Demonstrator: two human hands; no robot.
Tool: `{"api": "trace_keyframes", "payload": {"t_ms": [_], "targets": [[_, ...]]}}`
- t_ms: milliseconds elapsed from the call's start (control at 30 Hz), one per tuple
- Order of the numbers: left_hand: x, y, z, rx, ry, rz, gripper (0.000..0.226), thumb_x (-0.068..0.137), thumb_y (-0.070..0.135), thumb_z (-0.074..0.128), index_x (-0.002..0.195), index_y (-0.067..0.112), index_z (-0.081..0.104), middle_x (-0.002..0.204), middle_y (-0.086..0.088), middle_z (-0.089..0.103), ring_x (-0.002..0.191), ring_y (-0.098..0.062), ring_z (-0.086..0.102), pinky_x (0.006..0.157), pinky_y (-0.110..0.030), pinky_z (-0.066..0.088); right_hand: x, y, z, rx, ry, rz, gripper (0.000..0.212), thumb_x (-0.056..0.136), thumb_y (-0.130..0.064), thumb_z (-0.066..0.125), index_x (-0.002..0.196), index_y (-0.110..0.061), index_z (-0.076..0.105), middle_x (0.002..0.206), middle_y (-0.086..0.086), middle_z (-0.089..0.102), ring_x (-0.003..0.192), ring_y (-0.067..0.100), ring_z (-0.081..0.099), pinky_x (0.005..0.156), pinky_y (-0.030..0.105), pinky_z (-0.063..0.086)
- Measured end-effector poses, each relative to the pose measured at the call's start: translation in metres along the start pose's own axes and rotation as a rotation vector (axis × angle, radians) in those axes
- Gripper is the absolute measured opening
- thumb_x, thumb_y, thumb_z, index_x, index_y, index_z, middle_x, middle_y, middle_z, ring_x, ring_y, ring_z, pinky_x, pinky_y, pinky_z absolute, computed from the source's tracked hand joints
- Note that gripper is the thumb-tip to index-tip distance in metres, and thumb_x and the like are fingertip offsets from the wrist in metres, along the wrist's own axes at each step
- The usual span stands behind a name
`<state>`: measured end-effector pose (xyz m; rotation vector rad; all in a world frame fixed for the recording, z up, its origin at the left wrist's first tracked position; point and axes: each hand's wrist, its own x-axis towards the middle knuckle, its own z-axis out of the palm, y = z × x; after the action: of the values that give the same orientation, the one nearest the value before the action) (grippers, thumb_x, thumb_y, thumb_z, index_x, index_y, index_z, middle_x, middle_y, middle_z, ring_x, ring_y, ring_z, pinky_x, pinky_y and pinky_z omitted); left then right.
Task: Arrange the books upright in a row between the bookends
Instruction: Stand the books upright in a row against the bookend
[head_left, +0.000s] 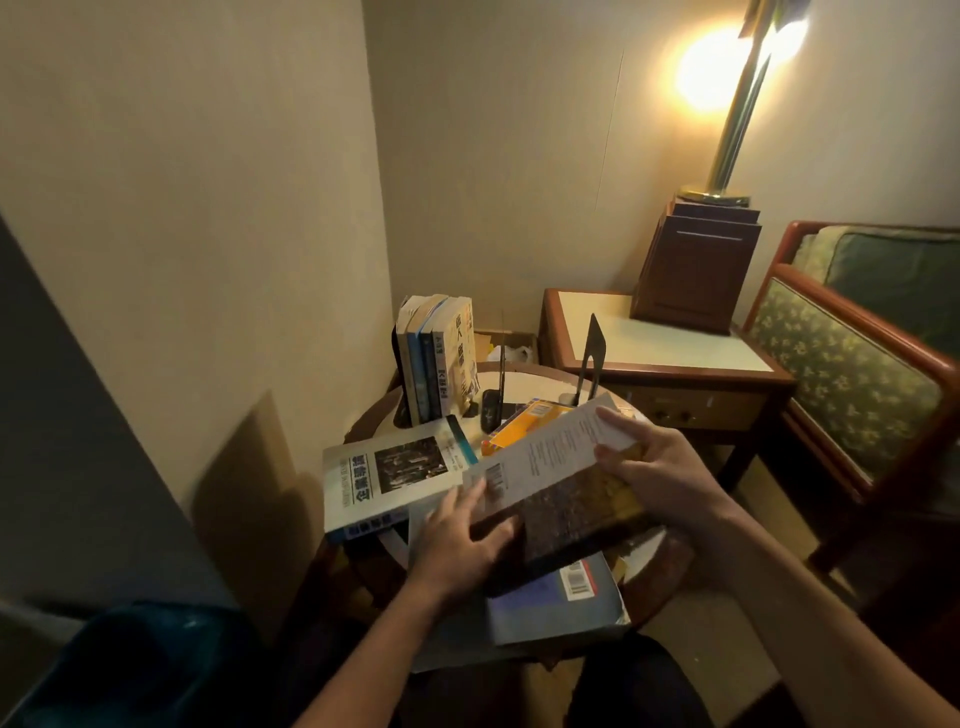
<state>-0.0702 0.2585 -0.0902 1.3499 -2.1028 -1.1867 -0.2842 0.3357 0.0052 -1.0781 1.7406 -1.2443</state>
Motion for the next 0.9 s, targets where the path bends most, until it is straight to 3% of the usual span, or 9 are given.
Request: {"api": "trace_keyframes", "payload": {"t_ms": [133,200,267,333,400,500,600,800,900], "targets": [[0.005,0.001,0.018,0.253,-0.06,0.149,0.066,0.102,0.057,0.028,0.156,0.036,-0.003,0.166,0.0,-0.006,0.153,-0.023,-0.003,0.123,-0.047,0.003,0.007,-0.006,-0.002,-0.263,0.022,-0.06,0.055,0.096,-0.019,0.064,0.145,-0.035,0.047,0.109,0.0,0.055,0.099,0.012,0.057,0.074,0.029,0.061],[0.004,-0.002,0.024,0.37,-0.03,0.304,0.073,0.1,0.057,0.028,0.156,0.029,-0.009,0.164,-0.011,-0.006,0.152,-0.036,0.0,0.121,-0.056,0.014,0.01,-0.014,-0.001,-0.349,-0.046,-0.067,0.059,0.096,-0.019,0.065,0.146,-0.04,0.043,0.115,0.001,0.053,0.11,0.016,0.055,0.076,0.033,0.06],[0.008,-0.011,0.033,0.435,0.029,0.468,0.082,0.09,0.053,0.035,0.154,0.011,0.006,0.157,-0.032,0.017,0.142,-0.054,0.023,0.106,-0.066,0.035,0.011,-0.024,0.002,-0.382,-0.117,-0.055,0.06,0.095,-0.017,0.065,0.146,-0.041,0.044,0.124,0.003,0.049,0.118,0.021,0.052,0.069,0.029,0.062],[0.016,-0.016,0.04,0.47,0.038,0.509,0.087,0.085,0.049,0.043,0.151,0.001,0.015,0.147,-0.041,0.031,0.131,-0.061,0.035,0.096,-0.067,0.04,0.012,-0.033,0.008,-0.446,-0.124,-0.066,0.056,0.095,-0.018,0.065,0.143,-0.04,0.047,0.129,0.003,0.047,0.119,0.022,0.053,0.067,0.027,0.061],[0.018,-0.01,0.042,0.422,0.047,0.549,0.093,0.085,0.054,0.043,0.155,0.017,-0.006,0.154,-0.039,0.016,0.14,-0.06,0.017,0.105,-0.067,0.024,0.015,-0.042,0.013,-0.542,-0.099,-0.146,0.054,0.095,-0.017,0.064,0.143,-0.038,0.048,0.13,0.003,0.05,0.119,0.021,0.056,0.07,0.025,0.06],[0.022,0.004,0.034,0.232,0.003,0.445,0.086,0.089,0.071,0.026,0.146,0.042,-0.032,0.162,-0.012,-0.021,0.15,-0.033,-0.019,0.122,-0.05,0.002,0.018,-0.059,0.018,-0.661,-0.069,-0.295,0.054,0.096,-0.015,0.064,0.144,-0.033,0.047,0.137,0.009,0.053,0.123,0.029,0.058,0.079,0.041,0.06],[0.039,0.015,0.011,0.067,-0.029,0.324,0.076,0.094,0.065,0.02,0.152,0.035,-0.019,0.165,0.006,-0.018,0.151,-0.016,-0.016,0.125,-0.045,0.003,0.028,-0.079,0.022,-0.743,-0.019,-0.365,0.053,0.096,-0.014,0.063,0.145,-0.028,0.047,0.14,0.015,0.052,0.121,0.034,0.058,0.081,0.047,0.06],[0.124,0.001,-0.055,0.468,0.176,0.374,0.082,0.093,0.071,0.02,0.159,0.025,0.0,0.167,-0.003,0.002,0.152,-0.036,0.0,0.121,-0.062,0.006,0.071,-0.11,0.038,-0.685,0.22,-0.454,0.053,0.097,-0.012,0.063,0.146,-0.024,0.046,0.137,0.01,0.058,0.11,0.028,0.06,0.063,0.04,0.05],[0.162,0.008,-0.097,0.652,0.3,0.396,0.077,0.097,0.05,0.047,0.158,0.017,0.014,0.167,-0.008,0.009,0.152,-0.038,0.006,0.119,-0.066,0.007,0.098,-0.123,0.053,-0.678,0.292,-0.456,0.054,0.097,-0.014,0.061,0.147,-0.025,0.046,0.143,0.009,0.055,0.115,0.028,0.059,0.065,0.044,0.045]]}}
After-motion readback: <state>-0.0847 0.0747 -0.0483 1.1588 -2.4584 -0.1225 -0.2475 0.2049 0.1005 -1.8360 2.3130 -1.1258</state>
